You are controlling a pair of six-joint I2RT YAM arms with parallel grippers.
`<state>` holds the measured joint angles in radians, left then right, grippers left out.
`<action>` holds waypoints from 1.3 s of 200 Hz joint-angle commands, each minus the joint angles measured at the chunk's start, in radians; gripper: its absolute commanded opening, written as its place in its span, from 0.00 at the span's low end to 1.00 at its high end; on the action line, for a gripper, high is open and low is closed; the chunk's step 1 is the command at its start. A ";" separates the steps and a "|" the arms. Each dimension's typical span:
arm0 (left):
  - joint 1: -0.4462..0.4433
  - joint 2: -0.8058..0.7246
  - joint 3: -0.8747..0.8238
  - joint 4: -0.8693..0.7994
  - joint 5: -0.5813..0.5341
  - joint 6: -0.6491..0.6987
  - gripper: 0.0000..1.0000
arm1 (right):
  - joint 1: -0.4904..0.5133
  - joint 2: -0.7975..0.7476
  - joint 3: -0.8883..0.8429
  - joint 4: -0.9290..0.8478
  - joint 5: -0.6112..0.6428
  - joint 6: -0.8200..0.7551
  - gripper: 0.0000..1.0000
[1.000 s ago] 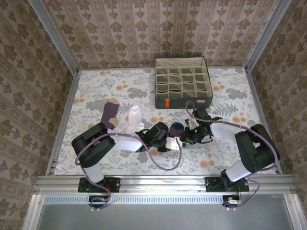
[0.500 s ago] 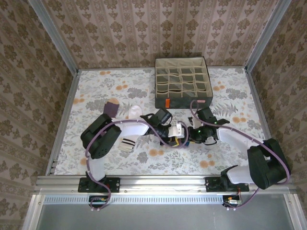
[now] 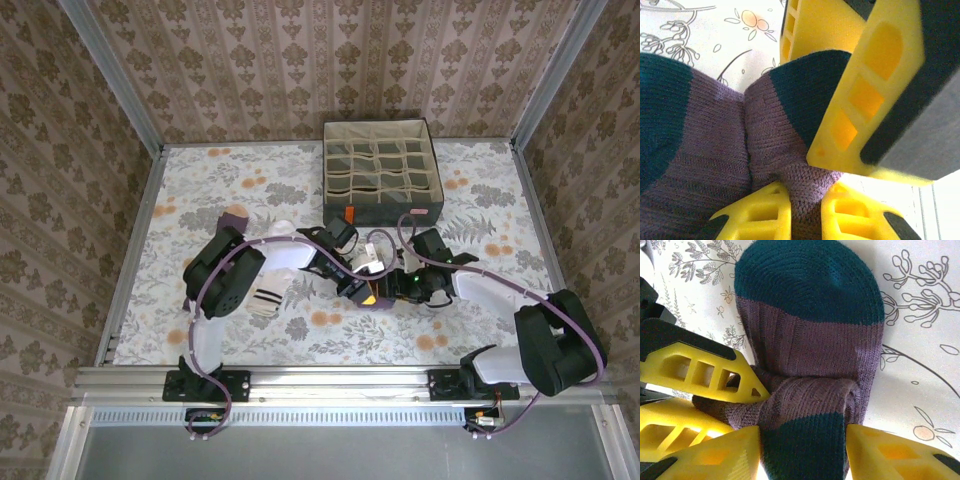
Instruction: Roll the socks
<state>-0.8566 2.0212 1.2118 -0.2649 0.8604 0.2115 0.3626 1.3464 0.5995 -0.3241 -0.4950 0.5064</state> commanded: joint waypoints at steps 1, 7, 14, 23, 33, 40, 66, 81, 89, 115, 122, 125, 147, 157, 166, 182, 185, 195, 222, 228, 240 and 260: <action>0.005 0.062 -0.055 -0.053 -0.088 -0.104 0.00 | 0.012 0.027 -0.027 0.047 -0.040 0.038 0.48; 0.005 0.063 -0.058 -0.041 -0.089 -0.112 0.00 | 0.013 0.033 -0.029 0.053 -0.043 0.041 0.47; 0.005 0.065 -0.059 -0.031 -0.087 -0.119 0.01 | 0.015 0.039 -0.030 0.059 -0.046 0.043 0.46; 0.003 0.064 -0.062 -0.018 -0.090 -0.124 0.01 | 0.015 0.053 -0.030 0.065 -0.048 0.044 0.44; 0.001 0.054 -0.069 -0.005 -0.108 -0.120 0.01 | 0.016 0.082 -0.027 0.067 -0.050 0.044 0.34; -0.002 0.035 -0.082 0.017 -0.130 -0.112 0.02 | 0.016 0.094 -0.022 0.060 -0.046 0.044 0.27; -0.010 -0.074 -0.172 0.144 -0.208 -0.062 0.13 | 0.014 0.143 0.007 -0.004 -0.007 0.038 0.10; -0.009 -0.145 -0.229 0.222 -0.243 -0.026 0.18 | 0.012 0.161 0.011 -0.018 0.003 0.038 0.07; -0.010 -0.178 -0.259 0.261 -0.258 -0.005 0.20 | 0.010 0.167 0.012 -0.021 0.007 0.036 0.07; -0.011 -0.283 -0.346 0.378 -0.276 0.065 0.26 | 0.010 0.188 0.023 -0.038 0.018 0.026 0.06; -0.012 -0.308 -0.372 0.414 -0.281 0.082 0.27 | 0.010 0.193 0.027 -0.043 0.019 0.023 0.06; -0.014 -0.319 -0.385 0.434 -0.286 0.090 0.27 | 0.010 0.195 0.029 -0.046 0.019 0.021 0.06; -0.050 -0.404 -0.485 0.567 -0.370 0.188 0.30 | 0.009 0.200 0.043 -0.065 0.021 0.011 0.05; -0.093 -0.438 -0.531 0.617 -0.452 0.272 0.32 | 0.009 0.200 0.047 -0.073 0.023 0.006 0.05; -0.138 -0.460 -0.564 0.654 -0.535 0.357 0.35 | 0.009 0.201 0.049 -0.079 0.024 0.002 0.05; -0.199 -0.466 -0.600 0.729 -0.663 0.445 0.41 | 0.009 0.204 0.050 -0.084 0.024 -0.002 0.05; -0.206 -0.463 -0.604 0.741 -0.678 0.452 0.42 | 0.009 0.204 0.049 -0.085 0.022 -0.002 0.04; -0.218 -0.452 -0.604 0.760 -0.705 0.472 0.43 | 0.008 0.209 0.049 -0.085 0.019 -0.005 0.05; -0.223 -0.387 -0.565 0.760 -0.730 0.498 0.46 | 0.007 0.216 0.049 -0.085 0.010 -0.006 0.04; -0.223 -0.368 -0.554 0.759 -0.734 0.502 0.47 | 0.007 0.217 0.051 -0.084 0.006 -0.006 0.04; -0.223 -0.336 -0.531 0.747 -0.736 0.511 0.47 | 0.008 0.220 0.053 -0.085 0.000 -0.006 0.04; -0.224 -0.302 -0.489 0.687 -0.699 0.525 0.43 | 0.009 0.221 0.058 -0.091 -0.008 -0.011 0.04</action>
<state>-1.0794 1.6848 0.6682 0.4564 0.1684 0.6724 0.3710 1.5181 0.6796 -0.2989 -0.5884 0.5220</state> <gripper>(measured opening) 0.450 0.116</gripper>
